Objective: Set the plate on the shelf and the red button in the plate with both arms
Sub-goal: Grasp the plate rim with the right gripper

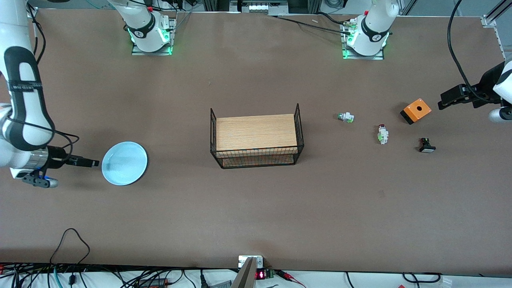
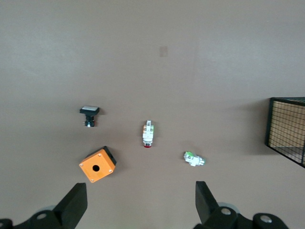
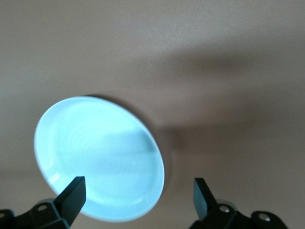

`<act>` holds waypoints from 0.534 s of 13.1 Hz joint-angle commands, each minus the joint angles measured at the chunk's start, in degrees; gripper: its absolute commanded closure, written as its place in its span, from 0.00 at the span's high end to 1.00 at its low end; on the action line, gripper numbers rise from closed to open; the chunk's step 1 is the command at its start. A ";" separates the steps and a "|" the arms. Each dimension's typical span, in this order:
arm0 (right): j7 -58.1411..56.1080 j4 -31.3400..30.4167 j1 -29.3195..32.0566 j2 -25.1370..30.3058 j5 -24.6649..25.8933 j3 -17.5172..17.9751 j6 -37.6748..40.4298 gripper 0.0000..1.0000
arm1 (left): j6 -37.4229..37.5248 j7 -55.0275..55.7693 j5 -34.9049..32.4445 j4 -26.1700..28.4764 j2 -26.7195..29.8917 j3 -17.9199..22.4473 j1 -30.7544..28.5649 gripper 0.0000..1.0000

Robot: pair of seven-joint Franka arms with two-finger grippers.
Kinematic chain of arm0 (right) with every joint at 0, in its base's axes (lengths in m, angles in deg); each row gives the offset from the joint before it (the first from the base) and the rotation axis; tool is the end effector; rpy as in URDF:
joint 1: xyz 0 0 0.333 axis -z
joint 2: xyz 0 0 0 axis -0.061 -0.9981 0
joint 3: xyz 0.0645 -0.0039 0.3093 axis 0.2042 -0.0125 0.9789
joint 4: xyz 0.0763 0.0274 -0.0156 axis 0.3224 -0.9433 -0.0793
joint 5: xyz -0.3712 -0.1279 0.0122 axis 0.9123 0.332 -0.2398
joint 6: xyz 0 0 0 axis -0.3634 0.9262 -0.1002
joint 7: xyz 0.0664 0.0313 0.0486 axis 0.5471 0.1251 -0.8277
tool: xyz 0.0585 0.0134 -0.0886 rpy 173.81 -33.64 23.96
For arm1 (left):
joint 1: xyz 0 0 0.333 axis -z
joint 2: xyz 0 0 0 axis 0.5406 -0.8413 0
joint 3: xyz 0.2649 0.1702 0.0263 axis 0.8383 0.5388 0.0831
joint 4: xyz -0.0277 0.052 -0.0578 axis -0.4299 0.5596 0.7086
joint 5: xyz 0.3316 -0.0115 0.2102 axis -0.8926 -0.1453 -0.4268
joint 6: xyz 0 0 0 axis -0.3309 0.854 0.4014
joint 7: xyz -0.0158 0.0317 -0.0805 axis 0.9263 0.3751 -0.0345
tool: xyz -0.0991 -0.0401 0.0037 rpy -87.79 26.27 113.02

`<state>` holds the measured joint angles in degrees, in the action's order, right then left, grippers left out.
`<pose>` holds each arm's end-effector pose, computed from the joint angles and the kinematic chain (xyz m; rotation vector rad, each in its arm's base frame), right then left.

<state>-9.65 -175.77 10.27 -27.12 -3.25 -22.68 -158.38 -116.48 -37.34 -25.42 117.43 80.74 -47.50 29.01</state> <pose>0.6665 -0.1478 0.2361 -2.8733 0.3142 0.2314 0.5712 0.0165 0.6000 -3.1354 -0.1157 0.1347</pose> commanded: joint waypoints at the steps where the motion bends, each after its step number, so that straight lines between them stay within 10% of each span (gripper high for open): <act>1: -0.66 1.07 -0.93 -3.60 -1.00 1.02 -5.23 1.00 | 0.85 -0.68 -2.97 -0.84 -0.34 -0.55 0.46 1.00; 4: -4.17 1.07 -1.46 -5.72 -1.09 1.02 -8.85 0.99 | 0.94 -0.68 -2.98 -0.93 -0.34 -0.64 0.55 1.00; 7: -3.74 0.98 -1.37 -5.90 -1.35 1.02 -8.42 0.72 | 0.94 -0.68 -2.89 -0.93 -0.34 -0.55 0.46 1.00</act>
<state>-12.34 -175.66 8.55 -32.77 -3.31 -21.90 -167.24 -116.48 -37.34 -27.31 117.43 80.73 -48.04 29.30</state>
